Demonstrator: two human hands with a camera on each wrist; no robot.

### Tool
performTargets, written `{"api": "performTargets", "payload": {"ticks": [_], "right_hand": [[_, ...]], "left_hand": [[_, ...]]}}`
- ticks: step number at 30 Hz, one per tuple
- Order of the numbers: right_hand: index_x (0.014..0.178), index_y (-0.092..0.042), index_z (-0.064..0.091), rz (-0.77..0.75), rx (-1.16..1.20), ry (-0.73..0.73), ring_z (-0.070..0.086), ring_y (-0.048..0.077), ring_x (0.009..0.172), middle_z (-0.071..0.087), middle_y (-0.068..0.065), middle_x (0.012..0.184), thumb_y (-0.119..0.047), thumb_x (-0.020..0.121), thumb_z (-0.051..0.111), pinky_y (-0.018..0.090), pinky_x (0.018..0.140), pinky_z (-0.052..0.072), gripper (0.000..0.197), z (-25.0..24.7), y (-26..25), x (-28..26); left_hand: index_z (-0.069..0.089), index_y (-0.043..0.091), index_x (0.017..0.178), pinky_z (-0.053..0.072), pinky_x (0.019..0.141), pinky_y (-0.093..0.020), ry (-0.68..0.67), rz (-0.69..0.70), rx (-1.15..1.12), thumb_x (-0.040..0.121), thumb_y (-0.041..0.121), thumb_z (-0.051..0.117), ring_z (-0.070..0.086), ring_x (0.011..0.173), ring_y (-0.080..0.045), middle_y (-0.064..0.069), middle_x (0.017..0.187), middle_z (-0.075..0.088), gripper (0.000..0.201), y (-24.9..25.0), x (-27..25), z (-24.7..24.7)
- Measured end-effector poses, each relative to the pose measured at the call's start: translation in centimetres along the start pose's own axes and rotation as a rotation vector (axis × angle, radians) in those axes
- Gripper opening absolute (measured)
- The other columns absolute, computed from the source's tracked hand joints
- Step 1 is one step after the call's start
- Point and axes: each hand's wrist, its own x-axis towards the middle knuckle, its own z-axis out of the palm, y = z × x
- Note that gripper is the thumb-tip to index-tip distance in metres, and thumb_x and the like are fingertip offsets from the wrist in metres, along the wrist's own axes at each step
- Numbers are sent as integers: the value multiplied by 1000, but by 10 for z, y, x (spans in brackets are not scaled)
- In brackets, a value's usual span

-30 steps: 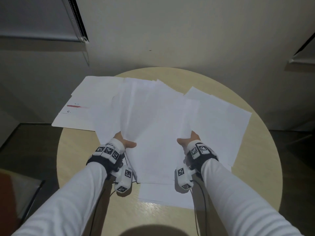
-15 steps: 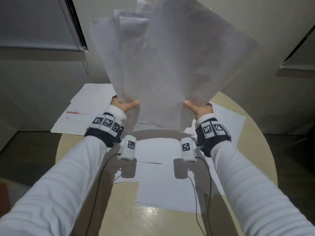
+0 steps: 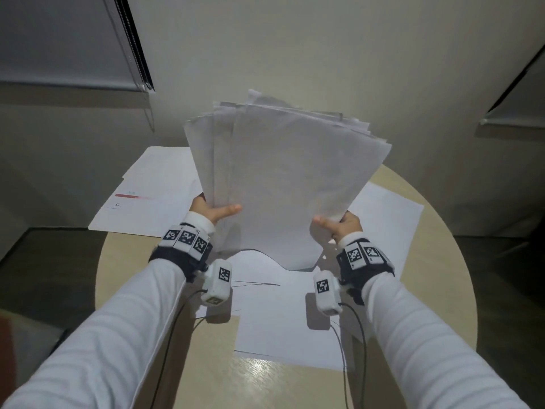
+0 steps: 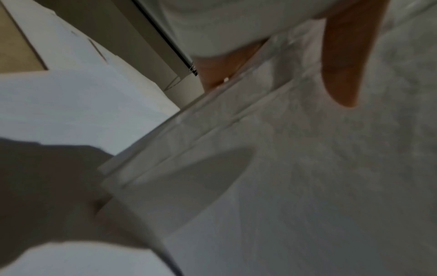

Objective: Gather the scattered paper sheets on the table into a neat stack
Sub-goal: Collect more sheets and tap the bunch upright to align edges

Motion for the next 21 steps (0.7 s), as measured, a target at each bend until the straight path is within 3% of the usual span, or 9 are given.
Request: {"api": "performTargets", "payload": {"ticks": [1,4,5,7,9,12,15,19,21], "right_hand": [[74,-18,60,-29,-1,1,63,-1,54,66,-19,50,7,74,71,19,63,52,27,-2,-4,3],[80,-20,64,-111,55,-6,65,17,76,71,-11,66,4,72,73,37,83,52,27,-6,-27,6],[81,-20,64,-150,84,-23,64,18,79,72,-10,70,3,71,74,38,84,51,27,-5,-36,6],[83,-21,65,-232,120,-82,65,14,77,73,-11,71,-3,63,81,33,80,51,31,1,-55,3],[85,-19,65,-272,123,-118,66,8,70,72,-12,68,-8,50,85,27,74,53,42,9,-70,1],[90,-18,62,-332,132,-97,65,-2,67,70,-12,71,-14,51,78,17,68,52,43,16,-83,-5],[110,-14,55,-396,139,-83,67,11,92,67,2,101,-30,41,90,27,84,52,79,20,-93,-9],[141,-12,31,-680,-85,221,41,18,128,41,3,135,-64,53,74,20,106,34,111,24,-133,-23],[144,-7,29,-896,-299,433,32,27,136,38,11,143,-71,61,61,38,114,24,110,30,-164,-42]], "left_hand": [[58,-1,114,47,98,-35,-5,21,1,65,4,81,65,99,-18,-10,104,66,54,2,1,-2],[57,4,110,55,74,-16,-44,55,-59,70,-5,74,67,69,6,12,76,72,45,13,6,-6],[56,6,110,55,74,-14,-34,69,-58,70,-5,74,68,71,3,10,78,72,45,19,7,-5],[56,9,110,54,87,-26,-47,110,-80,68,-2,77,66,90,-16,-6,98,68,49,30,5,-3],[57,8,113,49,95,-36,-54,113,-112,64,-1,80,61,102,-23,-12,108,63,55,35,4,1],[55,4,118,48,96,-37,-56,126,-111,64,-3,80,61,101,-23,-11,107,63,59,35,5,3],[54,4,110,50,89,-35,-15,107,-123,66,-11,75,60,90,-21,-8,99,61,52,32,8,2],[61,-1,107,52,80,-23,-15,75,-96,71,-8,73,59,92,-19,-8,100,62,39,28,10,1],[64,10,85,53,87,-32,-31,62,-111,69,-11,72,64,76,-12,3,78,70,27,23,15,0]]}}
